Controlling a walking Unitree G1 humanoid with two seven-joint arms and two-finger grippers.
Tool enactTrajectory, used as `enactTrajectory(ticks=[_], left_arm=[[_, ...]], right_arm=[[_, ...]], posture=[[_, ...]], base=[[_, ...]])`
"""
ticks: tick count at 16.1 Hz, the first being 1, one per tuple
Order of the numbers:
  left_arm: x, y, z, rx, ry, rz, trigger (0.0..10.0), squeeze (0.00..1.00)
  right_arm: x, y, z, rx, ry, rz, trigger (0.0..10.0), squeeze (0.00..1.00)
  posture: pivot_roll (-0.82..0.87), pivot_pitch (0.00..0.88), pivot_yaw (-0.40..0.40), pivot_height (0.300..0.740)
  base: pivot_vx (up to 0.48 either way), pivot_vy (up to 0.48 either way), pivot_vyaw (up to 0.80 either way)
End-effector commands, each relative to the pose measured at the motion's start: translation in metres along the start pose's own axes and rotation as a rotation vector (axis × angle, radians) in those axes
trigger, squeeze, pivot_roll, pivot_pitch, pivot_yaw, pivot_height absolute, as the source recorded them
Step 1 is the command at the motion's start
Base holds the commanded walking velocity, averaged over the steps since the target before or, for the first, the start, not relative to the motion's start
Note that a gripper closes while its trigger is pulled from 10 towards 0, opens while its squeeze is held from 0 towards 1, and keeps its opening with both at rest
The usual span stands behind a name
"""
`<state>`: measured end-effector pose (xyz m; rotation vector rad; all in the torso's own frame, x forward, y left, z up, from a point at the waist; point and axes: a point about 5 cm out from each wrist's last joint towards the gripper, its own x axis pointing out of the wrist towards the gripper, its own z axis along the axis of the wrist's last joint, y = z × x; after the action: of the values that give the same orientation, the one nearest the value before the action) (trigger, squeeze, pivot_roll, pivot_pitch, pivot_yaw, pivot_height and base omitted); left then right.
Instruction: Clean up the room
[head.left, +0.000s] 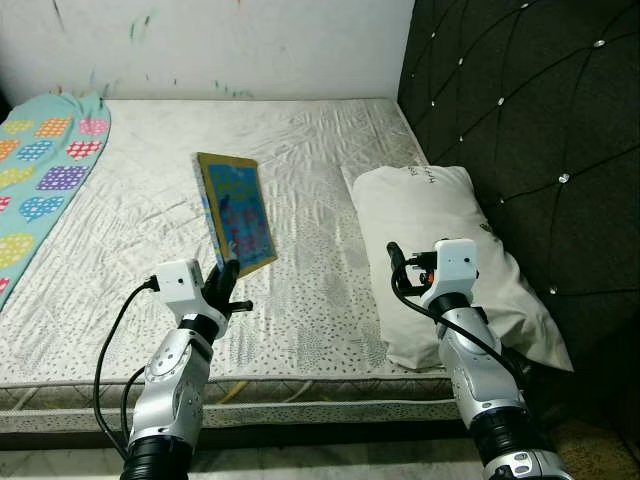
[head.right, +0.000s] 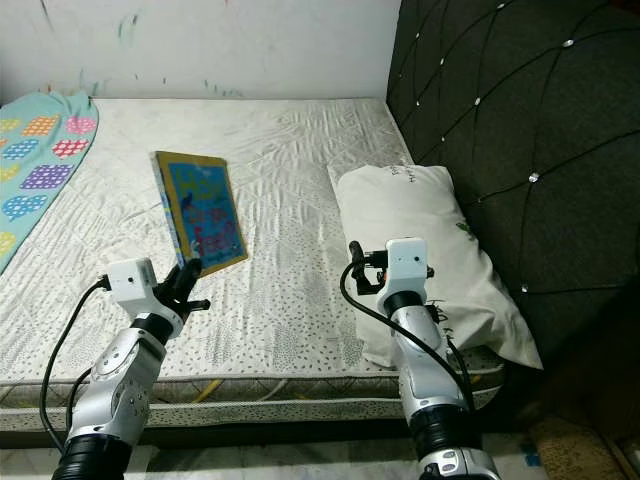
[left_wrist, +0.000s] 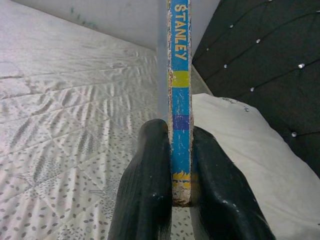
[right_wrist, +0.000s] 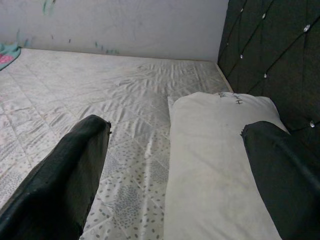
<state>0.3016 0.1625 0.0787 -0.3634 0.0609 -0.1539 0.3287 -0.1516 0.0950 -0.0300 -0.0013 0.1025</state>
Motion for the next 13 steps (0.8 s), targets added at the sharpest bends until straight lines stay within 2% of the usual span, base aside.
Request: enactTrajectory(ticks=[1,3,13], left_arm=[[0.0034,-0.0043,0.0141,0.011,-0.068,-0.030,10.0,0.00],[0.0037,-0.0048,0.0143,0.011,-0.070,-0.034,10.0,0.00],[0.0037,-0.0049,0.0142,0.010,-0.071,-0.035,10.0,0.00]], right_arm=[[0.0036,0.0006,0.0041,-0.004,-0.002,0.005,10.0,0.00],[0.0038,0.0001,0.0046,-0.005,-0.003,0.005,10.0,0.00],[0.0038,-0.0001,0.0049,-0.007,-0.005,0.004,10.0,0.00]], posture=[[-0.09,0.000,0.003,0.740],[-0.09,0.000,0.002,0.740],[-0.09,0.000,0.002,0.740]], base=[[0.000,0.000,0.00],[0.000,0.000,0.00],[0.250,0.000,0.00]])
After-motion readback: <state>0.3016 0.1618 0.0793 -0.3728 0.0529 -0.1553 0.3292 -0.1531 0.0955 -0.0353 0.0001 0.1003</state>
